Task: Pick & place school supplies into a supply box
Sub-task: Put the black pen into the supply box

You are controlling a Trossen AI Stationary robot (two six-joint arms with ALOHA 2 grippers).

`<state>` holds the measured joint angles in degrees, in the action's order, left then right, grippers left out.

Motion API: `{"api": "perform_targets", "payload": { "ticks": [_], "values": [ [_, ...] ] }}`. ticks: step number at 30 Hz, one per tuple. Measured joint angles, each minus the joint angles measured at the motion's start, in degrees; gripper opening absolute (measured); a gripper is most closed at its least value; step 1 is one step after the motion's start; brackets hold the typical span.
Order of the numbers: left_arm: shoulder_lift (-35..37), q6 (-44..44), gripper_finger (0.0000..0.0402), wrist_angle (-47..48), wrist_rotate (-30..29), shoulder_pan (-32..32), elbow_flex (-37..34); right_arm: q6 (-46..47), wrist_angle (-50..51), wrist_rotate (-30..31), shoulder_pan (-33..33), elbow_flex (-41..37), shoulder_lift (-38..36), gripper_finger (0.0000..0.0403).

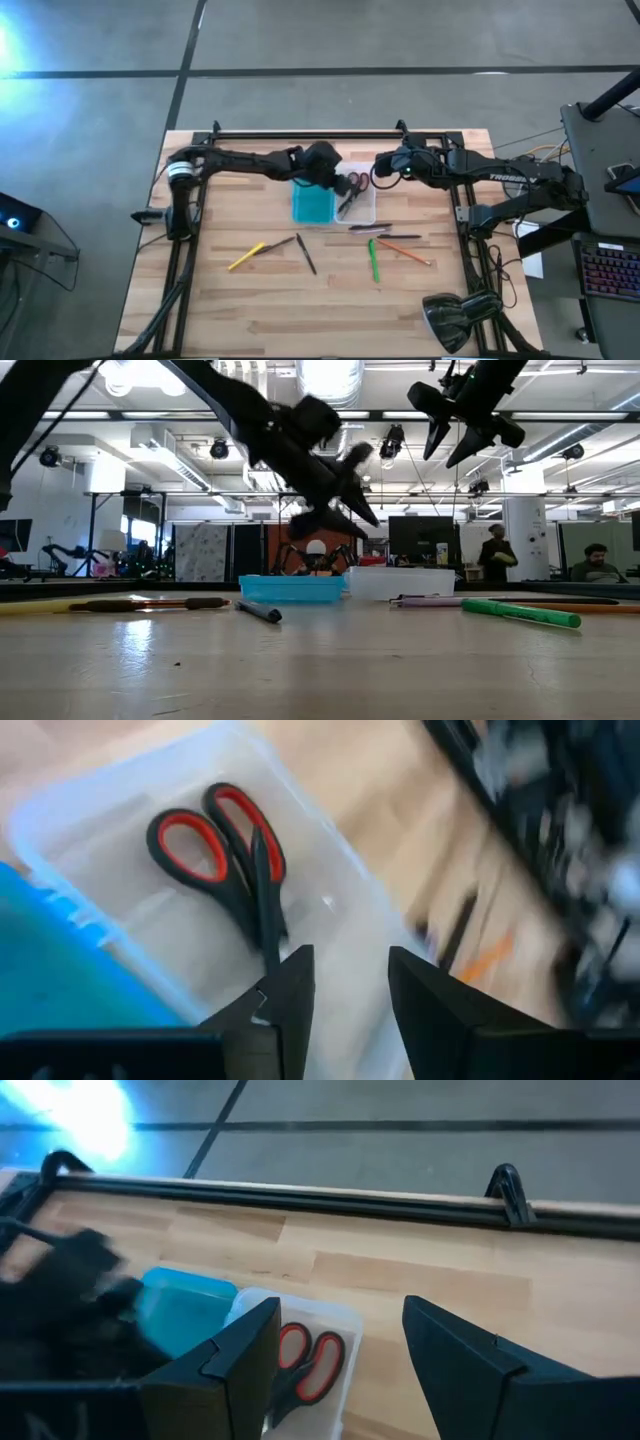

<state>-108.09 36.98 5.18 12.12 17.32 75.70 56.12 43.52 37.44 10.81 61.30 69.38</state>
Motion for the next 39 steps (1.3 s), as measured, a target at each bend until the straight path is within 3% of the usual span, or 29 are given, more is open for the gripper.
{"api": "perform_targets", "payload": {
  "ticks": [5, 11, 21, 30, 39],
  "values": [
    [8.17, -20.17, 0.0115, 18.30, -4.93, -1.88, 0.00, -9.47, 0.03, -6.17, 0.00, -0.02, 0.00, 0.0203],
    [16.45, -25.42, 0.0115, 31.05, -14.85, -2.27, -1.17, -17.28, 3.33, -21.08, -0.42, -0.46, 0.00, 0.0203],
    [30.63, -23.96, 0.0115, 28.83, -17.38, -2.27, -14.31, -23.17, 11.02, -28.81, -8.48, -5.18, 0.04, 0.0203],
    [42.48, -16.13, 0.0115, 22.30, -17.83, -2.38, -29.30, -28.71, 10.00, -28.89, -20.21, -11.52, 3.70, 0.0203],
    [47.84, -13.88, 0.0115, 18.84, -18.30, -2.38, -35.01, -30.11, 7.90, -28.91, -22.91, -14.05, 12.29, 0.0203]
  ]
}}
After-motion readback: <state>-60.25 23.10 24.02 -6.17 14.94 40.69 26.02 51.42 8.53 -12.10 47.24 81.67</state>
